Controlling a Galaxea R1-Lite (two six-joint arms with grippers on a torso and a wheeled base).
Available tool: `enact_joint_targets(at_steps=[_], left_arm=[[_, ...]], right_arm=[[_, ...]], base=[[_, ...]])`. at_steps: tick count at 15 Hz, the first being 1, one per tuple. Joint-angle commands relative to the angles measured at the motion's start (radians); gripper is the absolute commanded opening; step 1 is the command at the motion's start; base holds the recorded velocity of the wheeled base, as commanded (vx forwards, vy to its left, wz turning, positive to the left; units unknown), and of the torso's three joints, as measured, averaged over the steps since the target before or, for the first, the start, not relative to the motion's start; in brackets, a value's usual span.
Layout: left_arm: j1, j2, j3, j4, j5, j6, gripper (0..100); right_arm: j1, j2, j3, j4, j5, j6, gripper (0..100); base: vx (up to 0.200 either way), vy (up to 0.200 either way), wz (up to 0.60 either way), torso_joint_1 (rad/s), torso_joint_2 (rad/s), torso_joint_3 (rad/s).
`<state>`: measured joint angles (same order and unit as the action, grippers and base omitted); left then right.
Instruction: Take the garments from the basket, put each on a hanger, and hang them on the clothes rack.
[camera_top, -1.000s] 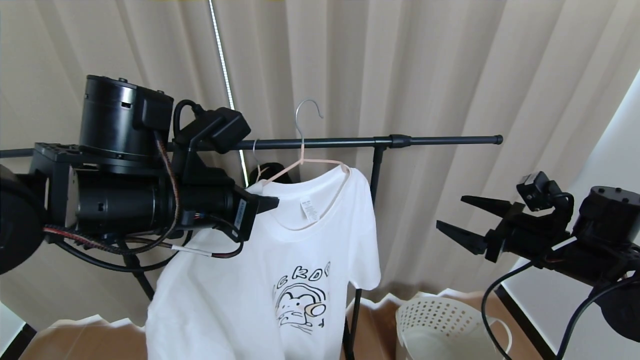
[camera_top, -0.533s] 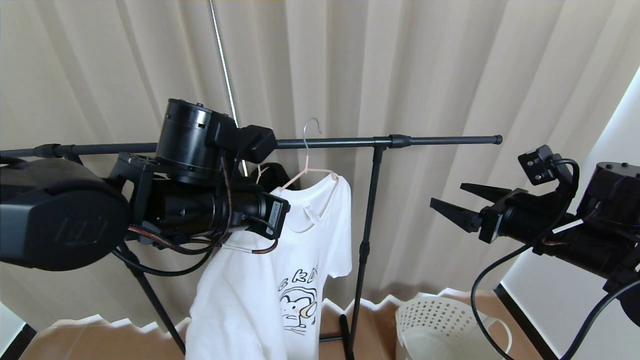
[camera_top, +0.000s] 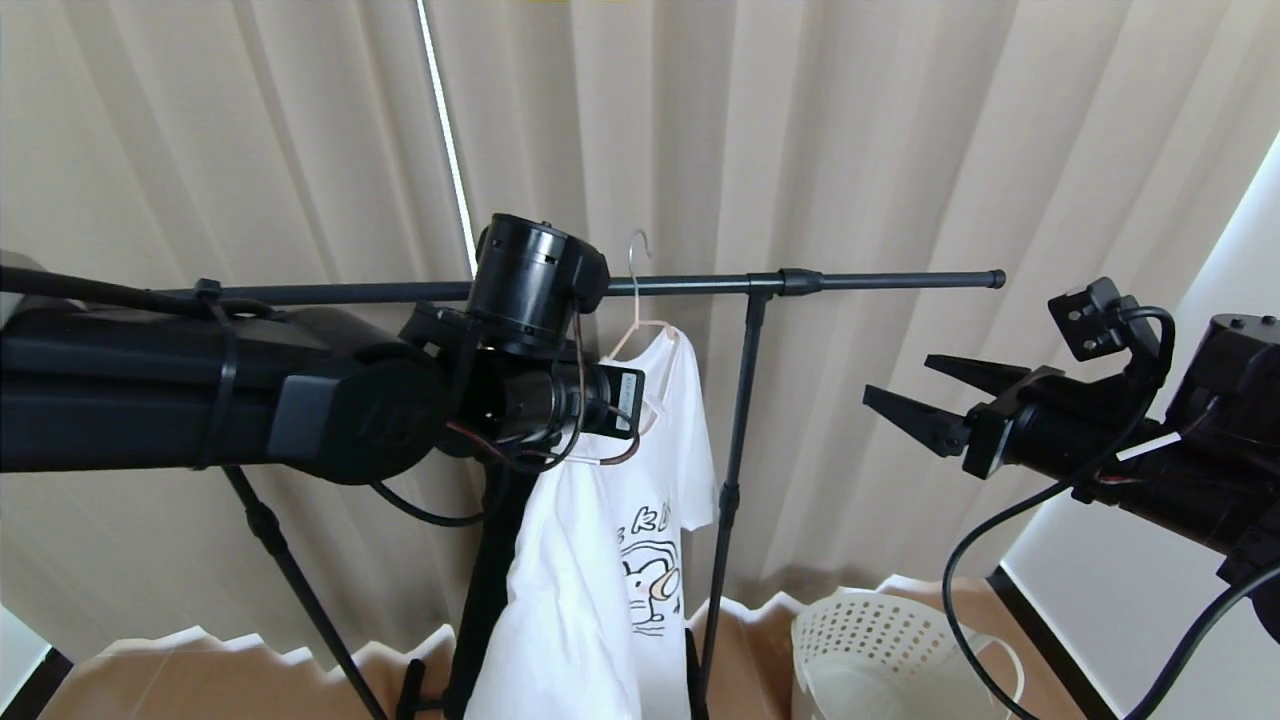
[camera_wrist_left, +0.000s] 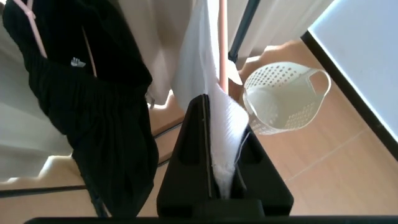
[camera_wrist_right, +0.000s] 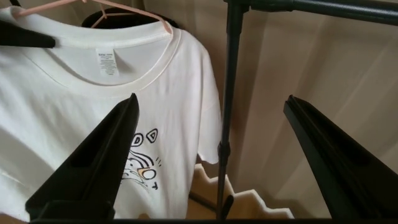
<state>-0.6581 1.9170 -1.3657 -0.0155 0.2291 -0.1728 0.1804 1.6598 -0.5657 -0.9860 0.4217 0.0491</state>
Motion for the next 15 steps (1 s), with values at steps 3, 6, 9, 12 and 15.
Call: enact_joint_targets(at_steps=[3, 6, 9, 12, 15], left_arm=[[-0.006, 0.139, -0.124, 0.0, 0.061, -0.028, 0], [-0.005, 0.209, -0.21, 0.002, 0.105, -0.056, 0], [0.002, 0.275, -0.28, -0.001, 0.145, -0.063, 0], [0.02, 0.312, -0.329, -0.003, 0.159, -0.07, 0], [0.041, 0.344, -0.389, -0.023, 0.159, -0.08, 0]], right_arm=[[0.001, 0.009, 0.0, 0.0, 0.0, -0.002, 100], [-0.001, 0.011, 0.0, 0.0, 0.0, -0.003, 100], [0.001, 0.015, 0.001, -0.002, 0.0, -0.003, 100], [0.001, 0.015, 0.001, -0.002, 0.0, -0.003, 100], [0.001, 0.015, 0.001, -0.002, 0.0, -0.003, 100]], base=[[0.0, 0.0, 0.0, 0.0, 0.0, 0.0], [0.0, 0.0, 0.0, 0.0, 0.0, 0.0], [0.0, 0.0, 0.0, 0.0, 0.0, 0.0], [0.0, 0.0, 0.0, 0.0, 0.0, 0.0], [0.0, 0.0, 0.0, 0.0, 0.0, 0.0]])
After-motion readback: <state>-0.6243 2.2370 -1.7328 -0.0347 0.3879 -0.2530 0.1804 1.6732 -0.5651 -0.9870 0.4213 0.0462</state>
